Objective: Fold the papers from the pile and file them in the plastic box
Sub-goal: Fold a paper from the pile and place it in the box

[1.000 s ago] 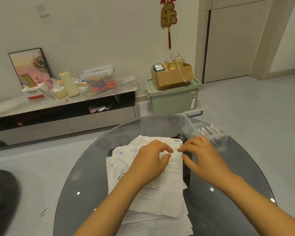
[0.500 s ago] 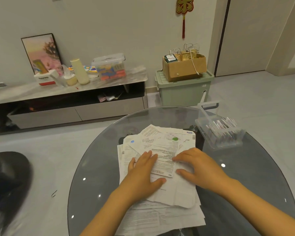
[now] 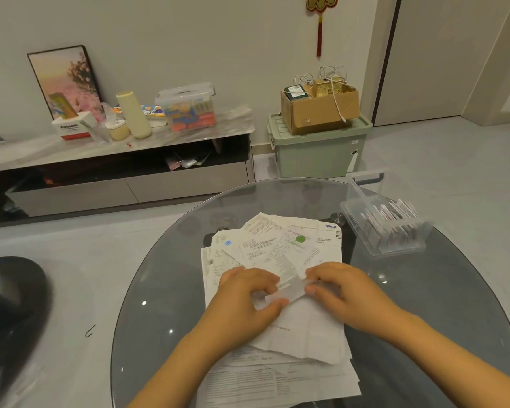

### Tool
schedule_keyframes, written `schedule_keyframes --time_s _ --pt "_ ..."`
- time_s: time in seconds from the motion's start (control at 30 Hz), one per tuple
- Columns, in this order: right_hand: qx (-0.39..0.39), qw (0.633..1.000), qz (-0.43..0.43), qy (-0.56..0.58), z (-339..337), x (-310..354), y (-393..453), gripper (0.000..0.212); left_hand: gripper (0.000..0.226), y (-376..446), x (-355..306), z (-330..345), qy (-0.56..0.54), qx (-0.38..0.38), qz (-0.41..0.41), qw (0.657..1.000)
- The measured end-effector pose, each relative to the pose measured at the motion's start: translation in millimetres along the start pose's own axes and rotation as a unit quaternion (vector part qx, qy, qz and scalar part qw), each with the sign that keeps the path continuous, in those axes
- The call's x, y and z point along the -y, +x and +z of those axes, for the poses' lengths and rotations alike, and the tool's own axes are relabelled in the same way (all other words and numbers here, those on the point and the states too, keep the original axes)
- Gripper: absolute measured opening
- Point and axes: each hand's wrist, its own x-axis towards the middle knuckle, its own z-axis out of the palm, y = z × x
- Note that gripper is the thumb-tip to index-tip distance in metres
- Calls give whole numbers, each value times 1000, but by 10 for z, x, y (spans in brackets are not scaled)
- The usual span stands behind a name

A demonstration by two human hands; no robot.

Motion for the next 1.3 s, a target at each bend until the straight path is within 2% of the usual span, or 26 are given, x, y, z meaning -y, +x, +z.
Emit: schedule_keyframes --time_s 0.1,0.3,0.47,0.57,0.7,0.8,0.93,1.07,1.1,1.2,1.3 --pt "6 999 16 35 -9 33 -42 16 11 -13 -37 -17 -72 31 -52 996" --pt "-14 996 44 72 71 85 -16 14 30 -7 -40 22 -80 18 -113 990" --pt "23 997 74 22 148 111 27 55 71 -10 -49 75 -15 55 -96 994" --pt "41 996 74 5 182 118 26 70 77 0 -9 107 13 86 -79 993" --pt "54 997 48 -30 200 66 22 79 78 8 33 115 30 112 -77 990" --pt "58 996 46 -40 173 52 29 75 77 -4 35 103 40 121 -67 990" --pt "53 996 48 -44 146 21 36 51 64 -26 54 45 45 124 -51 990" --pt "48 995 -4 -84 180 4 -6 25 61 -62 54 26 75 144 -46 986" --pt "51 995 -21 -84 182 8 -16 26 59 -66 57 29 84 141 -42 985" --pt "63 995 -48 -66 179 -7 -29 55 49 -72 66 32 90 130 -27 987" --pt "49 994 -70 -70 172 -20 -9 48 31 -60 89 9 52 122 -31 991"
